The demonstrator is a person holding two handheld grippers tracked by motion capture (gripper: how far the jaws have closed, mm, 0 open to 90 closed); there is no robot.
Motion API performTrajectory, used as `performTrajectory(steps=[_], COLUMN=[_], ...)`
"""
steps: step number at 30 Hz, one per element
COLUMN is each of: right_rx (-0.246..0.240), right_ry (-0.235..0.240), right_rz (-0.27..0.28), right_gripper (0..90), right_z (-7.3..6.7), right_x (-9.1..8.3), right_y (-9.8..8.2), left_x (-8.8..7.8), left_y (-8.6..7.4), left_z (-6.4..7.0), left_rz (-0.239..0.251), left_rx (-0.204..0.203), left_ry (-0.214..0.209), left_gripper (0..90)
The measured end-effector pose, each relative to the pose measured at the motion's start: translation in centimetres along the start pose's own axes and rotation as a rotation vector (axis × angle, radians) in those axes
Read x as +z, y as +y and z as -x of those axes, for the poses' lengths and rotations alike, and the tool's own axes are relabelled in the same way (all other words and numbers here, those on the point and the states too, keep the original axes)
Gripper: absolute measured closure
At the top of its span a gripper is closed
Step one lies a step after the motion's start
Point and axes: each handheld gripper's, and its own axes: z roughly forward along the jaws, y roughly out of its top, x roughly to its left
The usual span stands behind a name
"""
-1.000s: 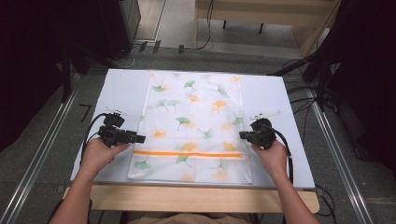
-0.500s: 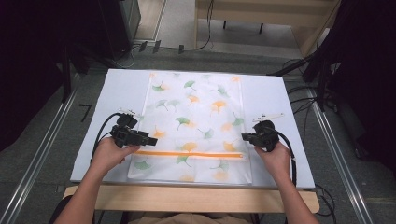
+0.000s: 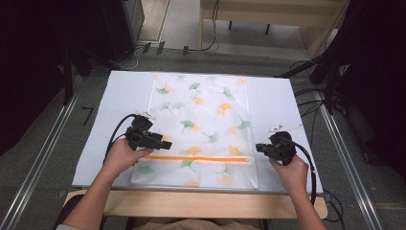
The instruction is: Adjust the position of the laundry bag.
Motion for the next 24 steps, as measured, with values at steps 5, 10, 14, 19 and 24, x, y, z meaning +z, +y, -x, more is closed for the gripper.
performTrajectory(steps=[5, 10, 14, 19, 24], right_rx=[0.023, 0.043, 0.046, 0.049, 0.078], right_ry=[0.004, -0.005, -0.004, -0.005, 0.014], right_rz=[-0.001, -0.010, -0.013, -0.018, -0.002], right_gripper=[88.3, 89.1, 89.1, 85.4, 70.7], right_z=[0.4, 0.6, 0.6, 0.5, 0.3], right_x=[0.0, -0.1, -0.2, -0.6, -1.0], right_y=[-0.5, -1.1, -1.4, -2.0, -2.6], left_x=[0.6, 1.3, 1.9, 2.7, 3.4], left_y=[0.6, 1.2, 1.6, 2.1, 2.4], left_z=[0.5, 1.3, 1.8, 2.4, 3.0], left_rz=[-0.002, -0.001, -0.007, -0.011, -0.011], left_rx=[0.026, 0.049, 0.060, 0.077, 0.095], left_ry=[-0.007, -0.016, -0.021, -0.030, -0.033], left_gripper=[37.5, 37.5, 37.4, 37.7, 39.0])
